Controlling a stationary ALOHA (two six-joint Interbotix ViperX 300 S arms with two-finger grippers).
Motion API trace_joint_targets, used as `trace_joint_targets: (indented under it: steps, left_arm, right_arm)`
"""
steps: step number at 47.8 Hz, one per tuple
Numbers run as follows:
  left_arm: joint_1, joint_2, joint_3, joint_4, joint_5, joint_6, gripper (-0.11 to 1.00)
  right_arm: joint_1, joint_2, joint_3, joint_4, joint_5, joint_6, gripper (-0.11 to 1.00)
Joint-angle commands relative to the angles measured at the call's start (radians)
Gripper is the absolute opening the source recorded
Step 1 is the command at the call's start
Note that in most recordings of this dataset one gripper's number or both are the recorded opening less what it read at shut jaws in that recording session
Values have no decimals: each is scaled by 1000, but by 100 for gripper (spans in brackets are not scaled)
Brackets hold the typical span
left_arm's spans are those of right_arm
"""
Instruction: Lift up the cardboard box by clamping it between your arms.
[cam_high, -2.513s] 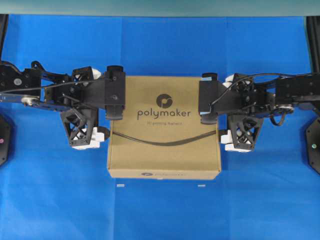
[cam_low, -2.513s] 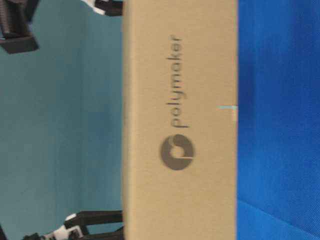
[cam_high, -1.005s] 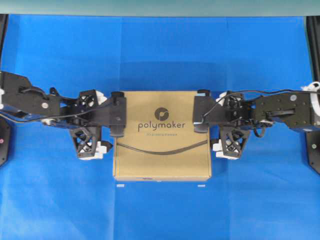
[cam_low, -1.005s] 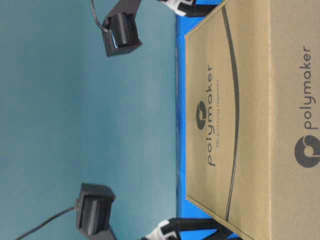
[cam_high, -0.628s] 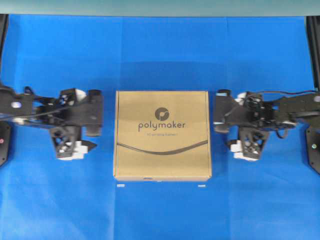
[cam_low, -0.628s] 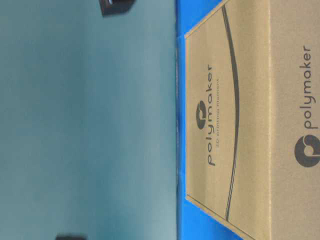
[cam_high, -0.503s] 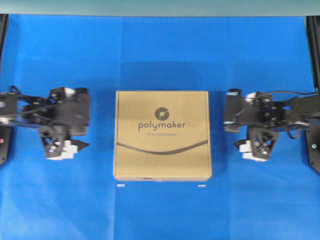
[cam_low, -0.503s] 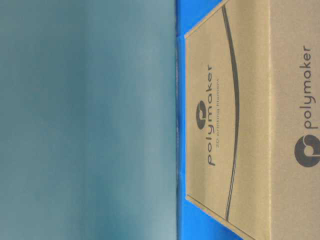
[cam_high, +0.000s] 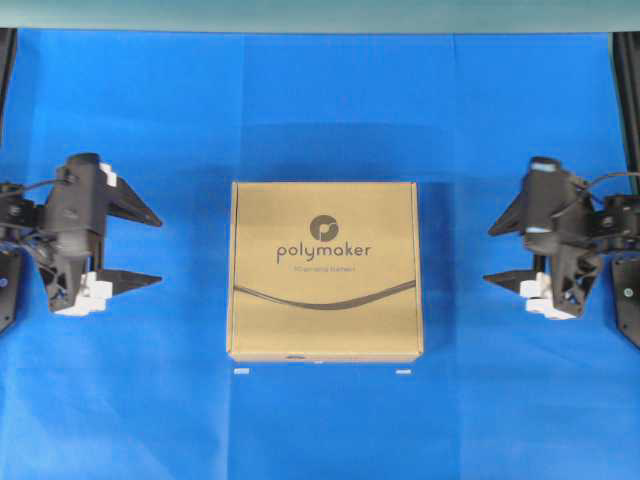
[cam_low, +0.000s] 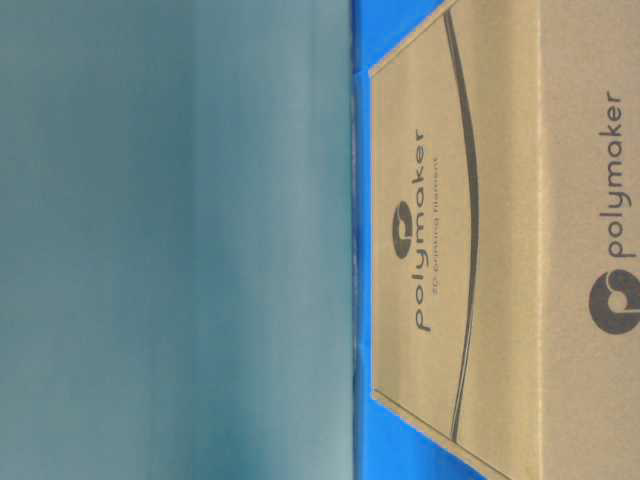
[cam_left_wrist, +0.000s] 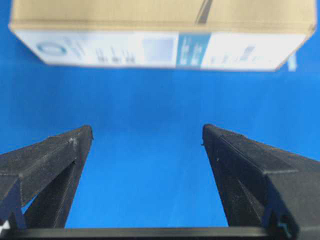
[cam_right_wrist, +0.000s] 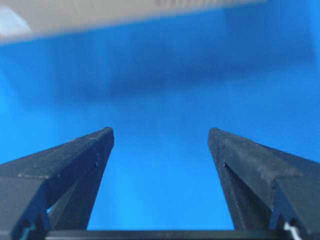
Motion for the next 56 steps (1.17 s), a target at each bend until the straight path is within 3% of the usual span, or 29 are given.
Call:
trace_joint_targets:
  steps: [1, 19, 40, 56]
  left_arm:
    - [-2, -35, 2, -3, -23, -6, 87]
    - [-6, -150, 34, -3, -86, -14, 87]
    - [-12, -158, 40, -3, -210, -8, 87]
    - [-35, -155, 52, -3, -213, -17, 87]
  right_arm:
    - [-3, -52, 5, 2, -23, 6, 99]
    - [-3, -236, 54, 2, -63, 8, 99]
    - [-14, -377, 114, 12, 12, 9, 99]
    - [-43, -460, 127, 9, 8, 2, 99]
